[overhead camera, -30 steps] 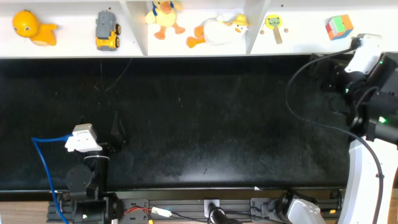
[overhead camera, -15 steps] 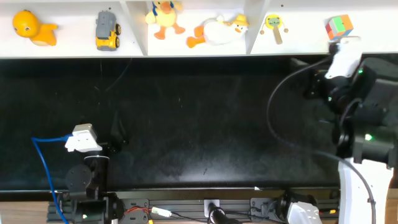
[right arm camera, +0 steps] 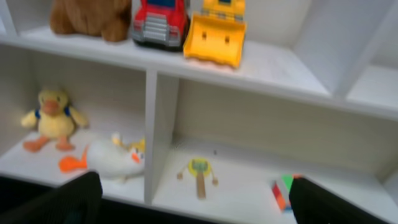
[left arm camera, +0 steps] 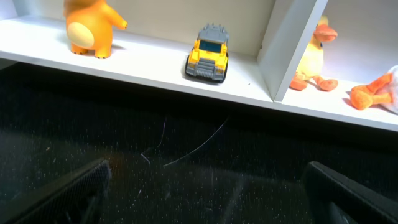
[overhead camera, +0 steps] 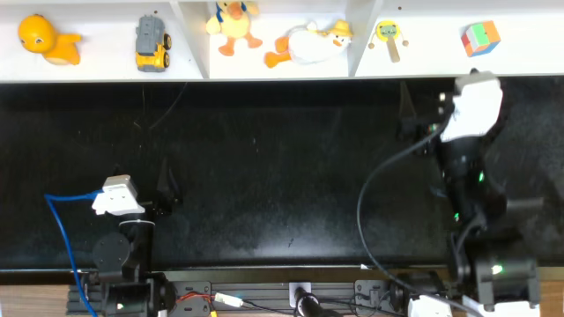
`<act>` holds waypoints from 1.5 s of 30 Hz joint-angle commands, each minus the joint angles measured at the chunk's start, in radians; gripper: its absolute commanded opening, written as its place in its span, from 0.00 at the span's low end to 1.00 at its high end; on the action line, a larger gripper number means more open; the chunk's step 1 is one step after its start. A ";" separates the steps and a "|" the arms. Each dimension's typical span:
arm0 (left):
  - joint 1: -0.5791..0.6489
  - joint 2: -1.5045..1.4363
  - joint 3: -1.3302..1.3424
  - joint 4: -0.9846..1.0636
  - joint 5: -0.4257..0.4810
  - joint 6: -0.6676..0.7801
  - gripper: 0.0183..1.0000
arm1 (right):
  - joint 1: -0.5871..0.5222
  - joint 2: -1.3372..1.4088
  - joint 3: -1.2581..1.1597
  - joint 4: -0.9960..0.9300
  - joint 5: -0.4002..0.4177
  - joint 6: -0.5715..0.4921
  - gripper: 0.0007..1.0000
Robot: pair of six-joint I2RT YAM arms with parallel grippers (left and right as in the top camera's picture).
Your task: Store Toys
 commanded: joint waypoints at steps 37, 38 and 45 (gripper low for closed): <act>-0.006 -0.012 -0.005 -0.001 -0.005 0.000 1.00 | 0.030 -0.720 -0.896 0.264 0.029 0.363 1.00; -0.006 -0.012 -0.005 -0.001 -0.005 0.000 1.00 | 0.030 -0.720 -0.895 0.264 0.029 0.363 1.00; -0.006 -0.012 -0.005 -0.001 -0.005 0.000 1.00 | 0.030 -0.719 -0.895 0.264 0.029 0.363 0.99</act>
